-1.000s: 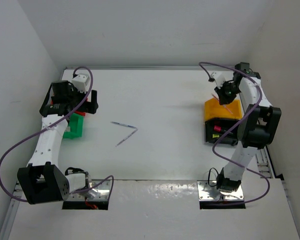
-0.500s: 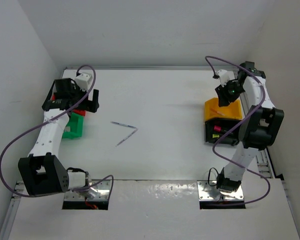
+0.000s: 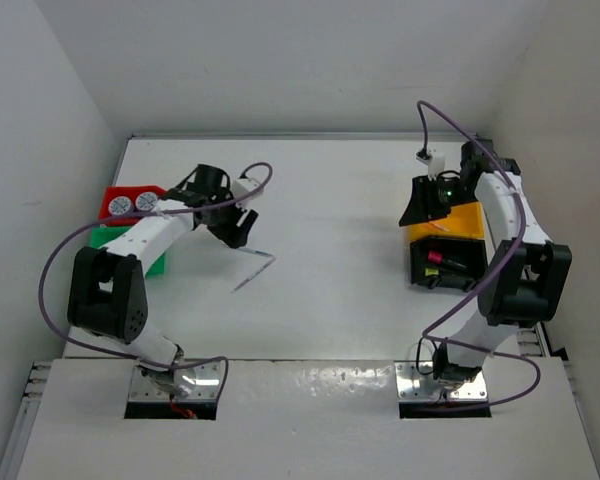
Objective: Sort the stationery into containers
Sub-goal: Pick up the pen from the center of the board.
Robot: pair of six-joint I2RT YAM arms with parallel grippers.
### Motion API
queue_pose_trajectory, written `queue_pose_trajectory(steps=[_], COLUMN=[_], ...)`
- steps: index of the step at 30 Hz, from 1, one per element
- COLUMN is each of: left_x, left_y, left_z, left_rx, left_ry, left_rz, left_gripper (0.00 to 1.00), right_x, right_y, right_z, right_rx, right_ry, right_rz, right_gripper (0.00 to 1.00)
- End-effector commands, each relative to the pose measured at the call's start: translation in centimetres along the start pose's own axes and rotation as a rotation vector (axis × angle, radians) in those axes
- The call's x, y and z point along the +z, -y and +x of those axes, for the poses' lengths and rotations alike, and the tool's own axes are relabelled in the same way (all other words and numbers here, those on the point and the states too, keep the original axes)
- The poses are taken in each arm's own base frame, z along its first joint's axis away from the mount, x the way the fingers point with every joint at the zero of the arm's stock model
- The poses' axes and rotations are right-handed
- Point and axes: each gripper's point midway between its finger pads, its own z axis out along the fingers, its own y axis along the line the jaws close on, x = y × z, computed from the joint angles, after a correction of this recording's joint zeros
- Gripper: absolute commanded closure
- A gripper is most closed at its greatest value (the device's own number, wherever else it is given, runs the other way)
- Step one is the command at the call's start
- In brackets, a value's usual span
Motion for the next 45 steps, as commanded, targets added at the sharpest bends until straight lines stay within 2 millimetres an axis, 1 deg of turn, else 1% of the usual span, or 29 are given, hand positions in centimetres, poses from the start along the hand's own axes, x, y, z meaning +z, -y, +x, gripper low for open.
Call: queue_pose_trajectory(steps=[1, 2, 3, 4, 5, 6, 7, 8, 9, 16, 22, 23, 24, 27, 29, 31, 32, 35, 37, 38, 40, 41, 42, 43, 44, 45], left_x=[1.6, 2.1, 2.4, 2.9, 3.0, 3.0, 3.2, 3.1, 3.1, 4.2, 5.3, 5.4, 5.7, 6.2, 6.7, 7.1, 7.2, 7.6, 7.8, 7.8, 7.7, 7.5, 7.2, 6.8, 6.1, 5.4], left_y=[2.2, 3.2, 3.5, 4.1, 4.8, 5.1, 5.4, 5.7, 5.8, 8.0, 8.8, 8.9, 9.0, 9.1, 9.2, 9.4, 9.5, 10.1, 10.6, 11.5, 13.1, 14.2, 14.9, 16.7, 17.6, 18.3], left_z=[0.2, 0.4, 0.4, 1.5, 1.6, 1.7, 2.2, 2.2, 2.3, 4.1, 4.8, 4.7, 5.1, 5.1, 5.5, 5.8, 5.8, 6.4, 6.8, 6.9, 6.9, 6.6, 6.4, 5.7, 4.8, 2.9], left_rx=[0.005, 0.031, 0.05, 0.065, 0.091, 0.101, 0.105, 0.112, 0.115, 0.163, 0.167, 0.167, 0.161, 0.151, 0.146, 0.144, 0.15, 0.158, 0.171, 0.182, 0.222, 0.234, 0.249, 0.258, 0.243, 0.218], left_ry=[-0.007, -0.019, -0.016, -0.042, -0.049, -0.049, -0.062, -0.061, -0.065, -0.139, -0.18, -0.177, -0.198, -0.209, -0.227, -0.242, -0.245, -0.271, -0.28, -0.277, -0.274, -0.261, -0.257, -0.226, -0.195, -0.137], left_rz=[0.04, 0.047, 0.034, 0.038, 0.035, 0.035, 0.04, 0.039, 0.041, 0.066, 0.08, 0.085, 0.09, 0.098, 0.101, 0.107, 0.108, 0.124, 0.137, 0.17, 0.22, 0.26, 0.287, 0.376, 0.432, 0.48], left_gripper=[0.29, 0.29, 0.29, 0.29, 0.29, 0.29, 0.29, 0.3, 0.31, 0.35, 0.37, 0.38, 0.39, 0.43, 0.48, 0.56, 0.62, 0.73, 0.78, 0.82, 0.88, 0.95, 0.98, 1.0, 1.0, 1.0], right_x=[-0.6, -0.6, -0.7, -0.5, -0.8, -0.6, -0.6, -0.8, -0.6, -0.6, -0.7, -0.8, -0.7, -0.9, -0.9, -1.0, -0.9, -0.8, -0.7, -0.7, -0.6, -0.7, -0.7, -0.9, -1.0, -1.0], right_y=[-2.3, -2.4, -2.5, -2.4, -2.5, -2.4, -2.4, -2.5, -2.5, -2.8, -3.1, -3.2, -3.3, -3.4, -3.4, -3.5, -3.4, -3.5, -3.4, -3.3, -3.4, -3.3, -3.4, -3.5, -3.5, -3.5], right_z=[-0.9, -0.8, -0.6, -0.3, -0.4, 0.1, 0.3, 0.3, 0.7, 1.1, 1.6, 1.7, 1.8, 2.0, 2.3, 2.4, 2.4, 2.5, 2.6, 2.6, 2.7, 2.7, 2.7, 2.6, 2.5, 2.4], right_rx=[0.083, 0.08, 0.08, 0.079, 0.064, 0.065, 0.063, 0.056, 0.061, 0.072, 0.065, 0.061, 0.058, 0.05, 0.042, 0.034, 0.035, 0.04, 0.046, 0.047, 0.046, 0.047, 0.045, 0.035, 0.032, 0.024], right_ry=[0.081, 0.083, 0.084, 0.087, 0.103, 0.103, 0.104, 0.114, 0.108, 0.107, 0.104, 0.106, 0.104, 0.104, 0.101, 0.102, 0.1, 0.096, 0.09, 0.089, 0.089, 0.091, 0.092, 0.101, 0.109, 0.123], right_rz=[-0.056, -0.054, -0.052, -0.048, -0.029, -0.022, -0.017, -0.009, -0.011, -0.013, -0.013, -0.012, -0.014, -0.011, -0.009, -0.006, -0.005, -0.01, -0.01, -0.011, -0.012, -0.009, -0.011, -0.006, -0.004, -0.001], right_gripper=[0.59, 0.59, 0.6, 0.6, 0.6, 0.6, 0.6, 0.6, 0.6, 0.6, 0.61, 0.61, 0.61, 0.61, 0.61, 0.61, 0.61, 0.6, 0.61, 0.61, 0.61, 0.6, 0.6, 0.59, 0.59, 0.57])
